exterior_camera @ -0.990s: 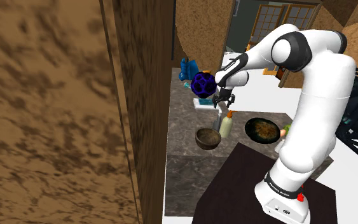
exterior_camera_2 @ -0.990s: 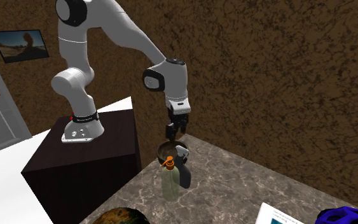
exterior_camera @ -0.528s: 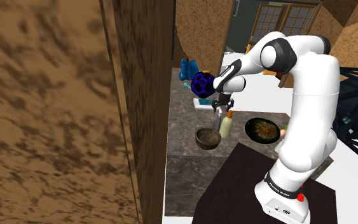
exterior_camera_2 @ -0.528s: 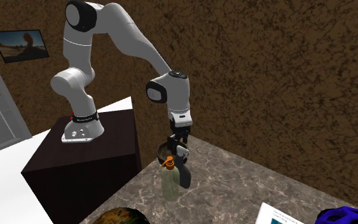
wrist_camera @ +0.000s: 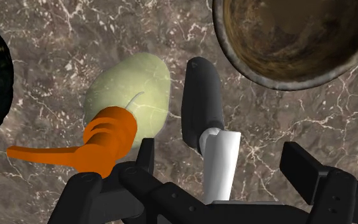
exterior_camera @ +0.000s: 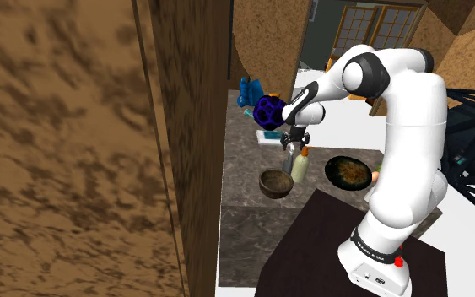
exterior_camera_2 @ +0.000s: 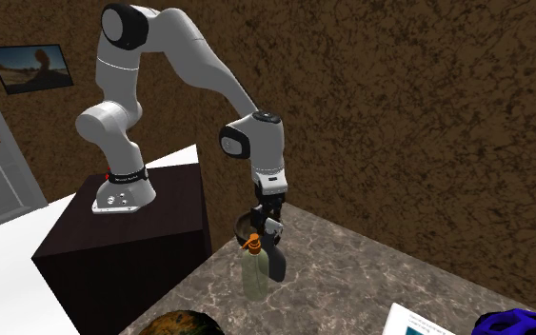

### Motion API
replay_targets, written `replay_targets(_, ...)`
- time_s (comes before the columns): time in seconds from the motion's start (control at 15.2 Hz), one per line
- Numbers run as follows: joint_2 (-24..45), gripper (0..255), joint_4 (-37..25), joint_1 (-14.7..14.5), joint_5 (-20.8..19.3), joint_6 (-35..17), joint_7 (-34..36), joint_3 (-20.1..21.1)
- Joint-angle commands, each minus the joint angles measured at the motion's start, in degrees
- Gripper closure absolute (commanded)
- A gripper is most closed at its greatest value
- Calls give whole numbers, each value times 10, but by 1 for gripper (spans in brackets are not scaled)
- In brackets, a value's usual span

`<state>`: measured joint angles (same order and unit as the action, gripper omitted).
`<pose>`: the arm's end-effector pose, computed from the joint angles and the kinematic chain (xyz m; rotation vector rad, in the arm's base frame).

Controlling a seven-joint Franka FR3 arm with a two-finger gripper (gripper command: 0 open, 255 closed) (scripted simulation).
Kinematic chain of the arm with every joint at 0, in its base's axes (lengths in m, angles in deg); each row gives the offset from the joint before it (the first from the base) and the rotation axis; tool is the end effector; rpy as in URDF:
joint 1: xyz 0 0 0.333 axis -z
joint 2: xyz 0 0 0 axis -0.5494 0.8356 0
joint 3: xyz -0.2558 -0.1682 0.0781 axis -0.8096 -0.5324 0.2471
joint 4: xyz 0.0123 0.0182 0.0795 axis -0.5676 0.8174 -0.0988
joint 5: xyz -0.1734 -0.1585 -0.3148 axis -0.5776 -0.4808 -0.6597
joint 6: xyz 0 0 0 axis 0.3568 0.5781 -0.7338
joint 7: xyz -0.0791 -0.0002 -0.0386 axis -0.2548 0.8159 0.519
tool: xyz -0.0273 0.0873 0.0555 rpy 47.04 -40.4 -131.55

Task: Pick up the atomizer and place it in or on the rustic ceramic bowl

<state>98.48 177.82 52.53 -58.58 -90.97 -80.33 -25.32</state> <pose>0.4511 -0.3621 0.2329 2.8672 -1.2235 0.0461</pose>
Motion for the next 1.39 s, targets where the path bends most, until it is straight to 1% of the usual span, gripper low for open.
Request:
replay_targets(0.0, 0, 0, 0, 0, 0, 0, 0, 0)
replay_targets(0.07, 0, 0, 0, 0, 0, 0, 0, 0)
replay_targets(0.13, 0, 255, 0, 0, 0, 0, 0, 0)
replay_targets(0.73, 0, 255, 0, 0, 0, 0, 0, 0)
replay_targets(1.32, -54, 255, -5, -13, -31, 55, 21, -18)
